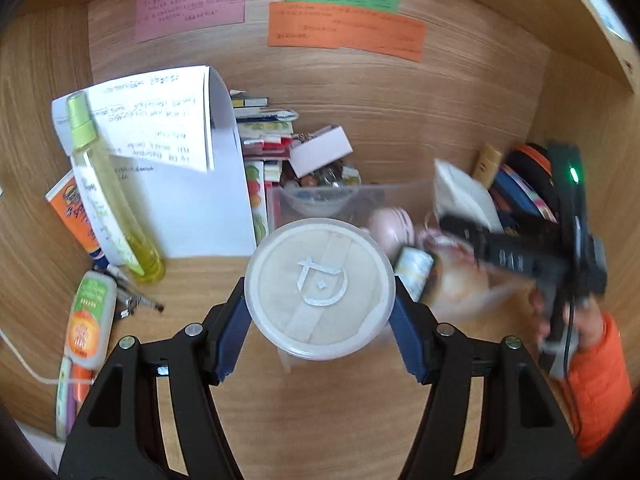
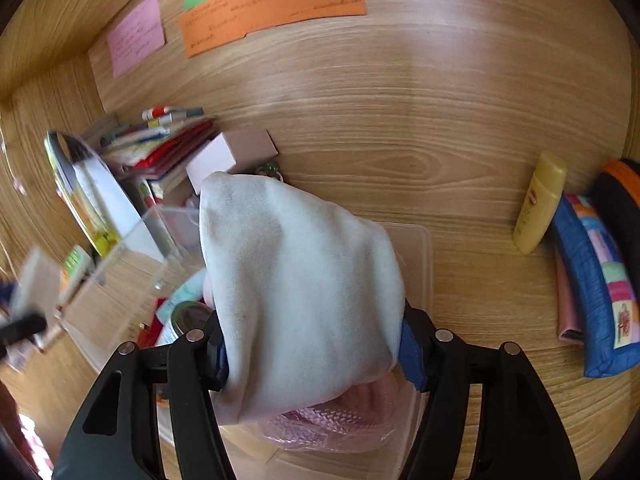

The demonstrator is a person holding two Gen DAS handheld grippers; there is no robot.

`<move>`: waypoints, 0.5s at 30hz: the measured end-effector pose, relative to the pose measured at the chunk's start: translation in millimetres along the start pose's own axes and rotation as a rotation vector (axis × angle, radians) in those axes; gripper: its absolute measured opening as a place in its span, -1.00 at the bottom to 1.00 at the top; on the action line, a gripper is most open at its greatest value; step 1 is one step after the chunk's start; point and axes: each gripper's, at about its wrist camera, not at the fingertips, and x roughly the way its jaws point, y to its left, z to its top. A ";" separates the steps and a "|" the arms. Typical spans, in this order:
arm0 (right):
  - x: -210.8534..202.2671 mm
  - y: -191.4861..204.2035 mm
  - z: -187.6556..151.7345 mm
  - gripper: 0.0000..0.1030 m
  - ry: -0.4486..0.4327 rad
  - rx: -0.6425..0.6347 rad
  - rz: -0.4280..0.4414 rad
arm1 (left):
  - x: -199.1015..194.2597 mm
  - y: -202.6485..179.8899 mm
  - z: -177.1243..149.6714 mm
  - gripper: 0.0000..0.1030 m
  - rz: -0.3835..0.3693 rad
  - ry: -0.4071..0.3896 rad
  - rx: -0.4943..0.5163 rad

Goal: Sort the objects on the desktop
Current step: 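Carry the tub with the left gripper while the right carries the cloth over the bin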

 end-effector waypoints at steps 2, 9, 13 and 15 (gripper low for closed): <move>0.9 4.1 -2.3 0.21 -0.007 -0.023 -0.032 | 8.9 0.2 8.7 0.25 -0.006 0.004 -0.004; -2.1 1.1 -2.0 0.24 -0.005 -0.031 -0.049 | 50.0 -6.4 35.3 0.25 0.017 0.022 0.023; -3.3 -1.9 -0.6 0.28 -0.003 -0.012 -0.031 | 68.2 -12.1 40.0 0.25 -0.001 0.041 0.039; -3.4 -1.3 -0.4 0.38 0.001 -0.008 -0.024 | 73.7 -14.1 37.9 0.25 -0.011 0.053 0.043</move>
